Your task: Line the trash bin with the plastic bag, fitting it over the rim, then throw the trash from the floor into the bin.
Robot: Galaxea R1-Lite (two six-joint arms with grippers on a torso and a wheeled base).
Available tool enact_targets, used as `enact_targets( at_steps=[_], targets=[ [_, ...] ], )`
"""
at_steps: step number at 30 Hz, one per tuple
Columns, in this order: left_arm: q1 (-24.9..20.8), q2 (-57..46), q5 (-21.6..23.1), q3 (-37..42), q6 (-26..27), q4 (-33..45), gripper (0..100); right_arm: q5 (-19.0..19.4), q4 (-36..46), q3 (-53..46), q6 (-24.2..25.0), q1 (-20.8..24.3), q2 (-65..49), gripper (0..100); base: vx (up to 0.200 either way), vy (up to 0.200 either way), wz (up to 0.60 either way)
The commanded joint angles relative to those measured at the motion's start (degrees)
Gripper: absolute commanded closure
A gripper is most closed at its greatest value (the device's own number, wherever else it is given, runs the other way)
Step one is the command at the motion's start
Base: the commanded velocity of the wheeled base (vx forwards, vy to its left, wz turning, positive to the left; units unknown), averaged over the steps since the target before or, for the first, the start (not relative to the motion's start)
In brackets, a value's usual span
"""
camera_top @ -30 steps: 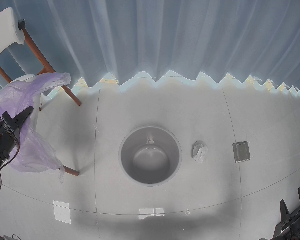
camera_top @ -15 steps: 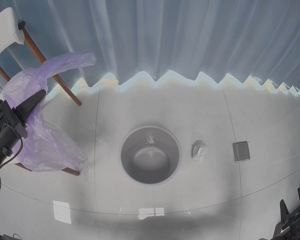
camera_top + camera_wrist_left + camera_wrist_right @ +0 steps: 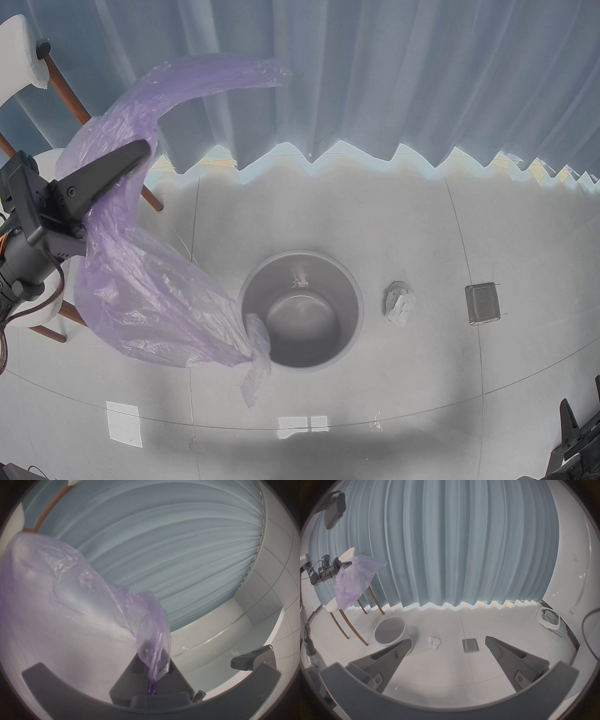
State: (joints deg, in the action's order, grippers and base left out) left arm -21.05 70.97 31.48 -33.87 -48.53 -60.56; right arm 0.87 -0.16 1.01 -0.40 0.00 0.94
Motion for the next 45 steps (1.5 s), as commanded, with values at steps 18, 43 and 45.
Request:
enact_targets(
  at_steps=[18, 43, 45],
  targets=[
    [-1.01, 4.44, 2.19, 3.46, 0.54, 0.01, 100, 0.01, -0.02, -0.92, -0.04, 0.0, -0.94, 0, 0.0, 0.0, 0.0],
    [1.89, 18.06, 2.71, 6.53, -0.16, -14.41, 100, 0.01, -0.02, -0.92, -0.04, 0.0, -0.94, 0, 0.0, 0.0, 0.0],
    [1.54, 20.43, 2.71, 6.36, -0.16, -14.67, 100, 0.01, -0.02, -0.92, -0.04, 0.0, -0.94, 0, 0.0, 0.0, 0.0]
  ],
)
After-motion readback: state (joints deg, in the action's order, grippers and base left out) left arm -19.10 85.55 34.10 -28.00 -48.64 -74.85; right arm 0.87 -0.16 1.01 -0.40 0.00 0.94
